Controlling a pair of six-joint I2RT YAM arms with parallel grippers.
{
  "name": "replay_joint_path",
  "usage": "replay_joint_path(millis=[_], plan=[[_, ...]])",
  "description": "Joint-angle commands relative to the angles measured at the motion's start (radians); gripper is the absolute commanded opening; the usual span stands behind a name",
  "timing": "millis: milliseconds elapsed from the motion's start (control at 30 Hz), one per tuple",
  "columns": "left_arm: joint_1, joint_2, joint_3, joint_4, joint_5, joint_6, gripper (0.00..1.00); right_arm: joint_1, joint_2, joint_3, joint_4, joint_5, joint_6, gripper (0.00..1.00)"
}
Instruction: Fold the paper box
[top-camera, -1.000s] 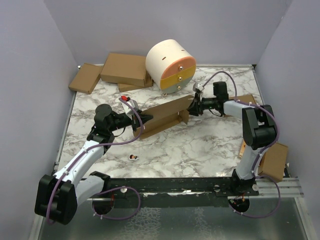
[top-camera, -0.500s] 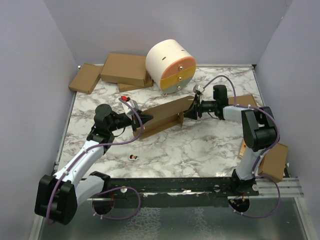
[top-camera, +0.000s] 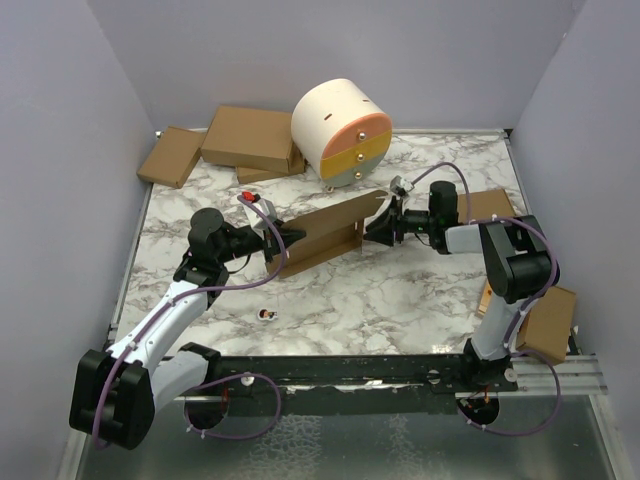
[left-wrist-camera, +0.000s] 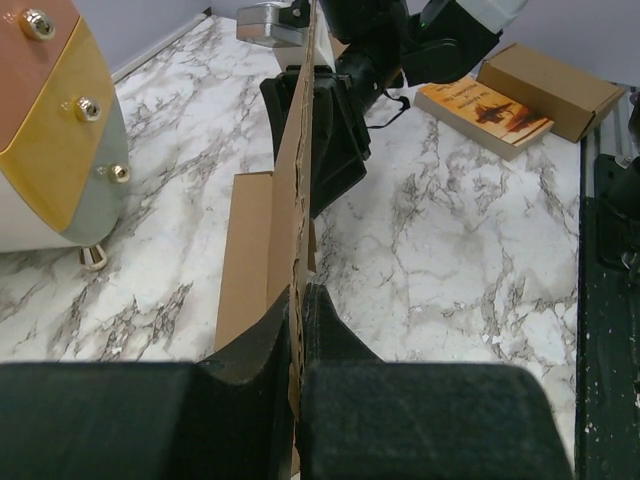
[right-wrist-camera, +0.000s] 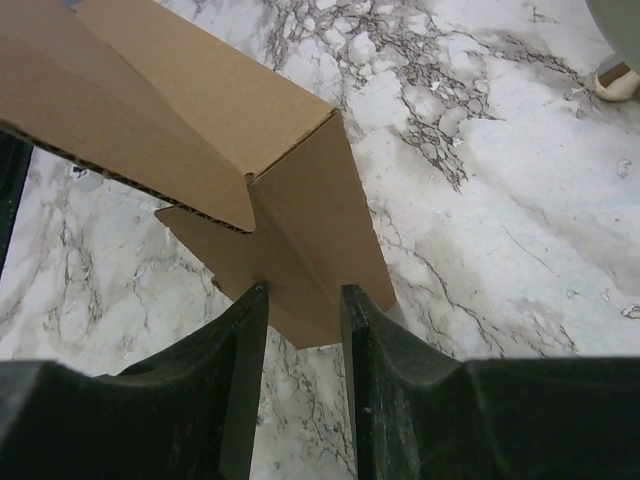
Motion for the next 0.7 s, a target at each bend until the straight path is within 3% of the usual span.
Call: replay_joint_path(millis=[0, 667], plan=[[-0.002, 0.012, -0.021, -0.04, 0.023, -0.002, 0.0, 0.01, -0.019, -0.025, 0.178, -0.005, 0.053, 0.35], [-0.001, 0.024, -0.024, -0.021, 0.05, -0.02, 0.0, 0.082, 0.058, -0.222, 0.802, 0.247, 0.236, 0.38]])
